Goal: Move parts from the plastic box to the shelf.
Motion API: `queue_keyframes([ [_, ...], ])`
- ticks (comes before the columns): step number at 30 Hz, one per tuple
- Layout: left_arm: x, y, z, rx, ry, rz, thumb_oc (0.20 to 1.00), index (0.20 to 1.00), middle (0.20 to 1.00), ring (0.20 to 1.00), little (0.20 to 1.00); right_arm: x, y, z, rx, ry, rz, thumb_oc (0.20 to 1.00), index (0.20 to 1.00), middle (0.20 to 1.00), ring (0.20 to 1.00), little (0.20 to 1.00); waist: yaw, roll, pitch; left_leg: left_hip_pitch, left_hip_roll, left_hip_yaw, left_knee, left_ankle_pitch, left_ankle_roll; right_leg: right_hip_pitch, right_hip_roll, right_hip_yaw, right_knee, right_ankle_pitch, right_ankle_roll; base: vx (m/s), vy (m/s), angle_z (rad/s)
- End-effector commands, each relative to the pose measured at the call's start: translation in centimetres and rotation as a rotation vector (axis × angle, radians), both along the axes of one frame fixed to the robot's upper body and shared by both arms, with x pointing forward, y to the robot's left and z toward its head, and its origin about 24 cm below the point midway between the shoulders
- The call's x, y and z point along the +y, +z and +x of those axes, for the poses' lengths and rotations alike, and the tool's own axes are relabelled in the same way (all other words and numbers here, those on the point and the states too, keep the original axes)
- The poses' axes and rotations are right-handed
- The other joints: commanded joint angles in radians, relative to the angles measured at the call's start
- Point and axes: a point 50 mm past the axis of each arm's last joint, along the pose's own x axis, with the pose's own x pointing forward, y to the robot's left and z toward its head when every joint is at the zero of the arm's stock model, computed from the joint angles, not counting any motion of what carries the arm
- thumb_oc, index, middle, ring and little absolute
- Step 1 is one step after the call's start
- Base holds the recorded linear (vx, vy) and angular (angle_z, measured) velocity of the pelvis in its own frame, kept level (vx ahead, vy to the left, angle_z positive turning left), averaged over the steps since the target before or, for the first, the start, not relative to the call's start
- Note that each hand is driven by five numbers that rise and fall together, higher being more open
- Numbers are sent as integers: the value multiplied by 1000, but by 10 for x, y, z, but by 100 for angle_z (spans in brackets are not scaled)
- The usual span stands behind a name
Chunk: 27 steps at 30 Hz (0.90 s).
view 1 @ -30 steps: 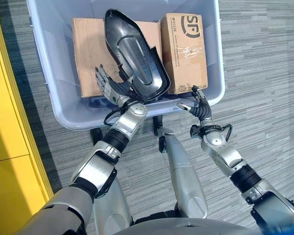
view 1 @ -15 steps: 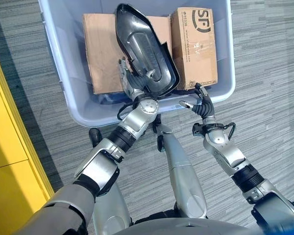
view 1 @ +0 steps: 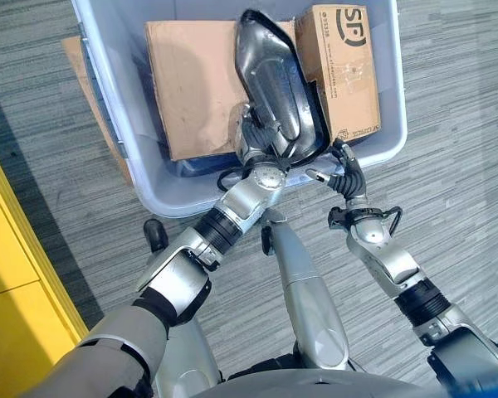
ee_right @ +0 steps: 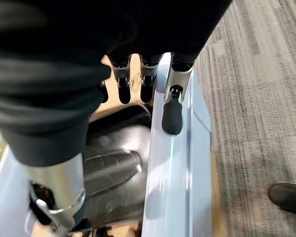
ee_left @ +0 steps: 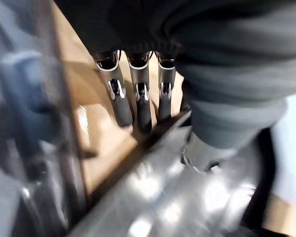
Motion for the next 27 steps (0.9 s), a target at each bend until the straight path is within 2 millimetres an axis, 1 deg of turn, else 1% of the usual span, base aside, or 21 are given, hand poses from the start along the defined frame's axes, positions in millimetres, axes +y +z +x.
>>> queue_keyframes([
  [1, -7, -42, -14, 171, 101, 3, 200, 200, 200, 200, 200, 6, -15, -13, 55, 12, 51, 1000, 1000, 1000, 1000, 1000, -2, -57, 62, -130, -34, 15, 137, 24, 56, 72, 72, -98, -34, -4, -27, 2, -34, 0],
  [4, -2, -40, -13, 149, 132, 19, 200, 200, 200, 200, 200, 6, -16, -12, 58, 9, 56, 1000, 1000, 1000, 1000, 1000, -1, -55, 62, -135, -36, 12, 140, 25, 56, 69, 71, -96, -34, -4, -28, 0, 0, 0],
  [9, 5, -32, -11, 75, 156, 136, 200, 200, 200, 200, 200, 5, -18, -12, 65, 2, 68, 1000, 1000, 1000, 1000, 1000, 8, -47, 62, -143, -50, 4, 139, 27, 59, 63, 67, -91, -23, -12, -30, 0, 0, 0],
  [11, 6, -31, -11, 69, 160, 155, 200, 200, 200, 200, 200, 5, -19, -12, 68, -1, 70, 1000, 1000, 1000, 1000, 1000, 10, -46, 62, -146, -53, 2, 139, 27, 59, 61, 66, -92, -20, -14, -30, 0, 0, 0],
  [15, 6, -34, -14, 68, 144, 175, 200, 200, 200, 200, 200, 6, -20, -13, 75, -3, 78, 1000, 1000, 1000, 1000, 1000, 17, -46, 62, -148, -55, -4, 130, 34, 57, 61, 64, -96, -25, -14, -32, 0, 0, 0],
  [20, 6, -28, -14, -23, 155, 228, 200, 200, 200, 200, 200, 9, -20, -13, 67, 8, 83, 1000, 1000, 1000, 1000, 1000, 22, -40, 62, -144, -53, -2, 117, 41, 56, 65, 63, -97, -27, -17, -34, 0, 0, 0],
  [22, 10, -18, -13, -102, 188, 260, 200, 200, 200, 200, 200, 10, -20, -12, 67, 17, 76, 1000, 1000, 1000, 1000, 1000, 21, -34, 62, -135, -51, 0, 111, 44, 54, 71, 63, -94, -27, -21, -35, -10, 63, 0],
  [23, 15, -8, -11, -168, 218, 283, 200, 200, 200, 200, 200, 9, -20, -12, 65, 24, 68, 1000, 1000, 1000, 1000, 1000, 20, -26, 62, -126, -50, 5, 103, 49, 54, 75, 62, -92, -24, -24, -35, -7, 75, 0],
  [24, 16, -8, -11, -174, 219, 290, 200, 200, 200, 200, 200, 9, -20, -12, 65, 25, 68, 1000, 1000, 1000, 1000, 1000, 19, -27, 62, -125, -50, 6, 103, 49, 54, 75, 62, -92, -23, -25, -35, -11, 88, -1],
  [26, 23, 5, -8, -245, 256, 329, 200, 200, 200, 200, 200, 7, -20, -12, 66, 34, 52, 1000, 1000, 1000, 1000, 1000, 17, -15, 62, -116, -50, 9, 97, 53, 52, 78, 61, -86, -18, -29, -35, -3, 103, -1],
  [27, 30, 15, -5, -299, 283, 362, 200, 200, 200, 200, 200, 5, -20, -11, 66, 38, 36, 1000, 1000, 1000, 1000, 1000, 13, -3, 62, -105, -52, 12, 92, 58, 50, 81, 59, -80, -12, -33, -35, 0, 143, 1],
])
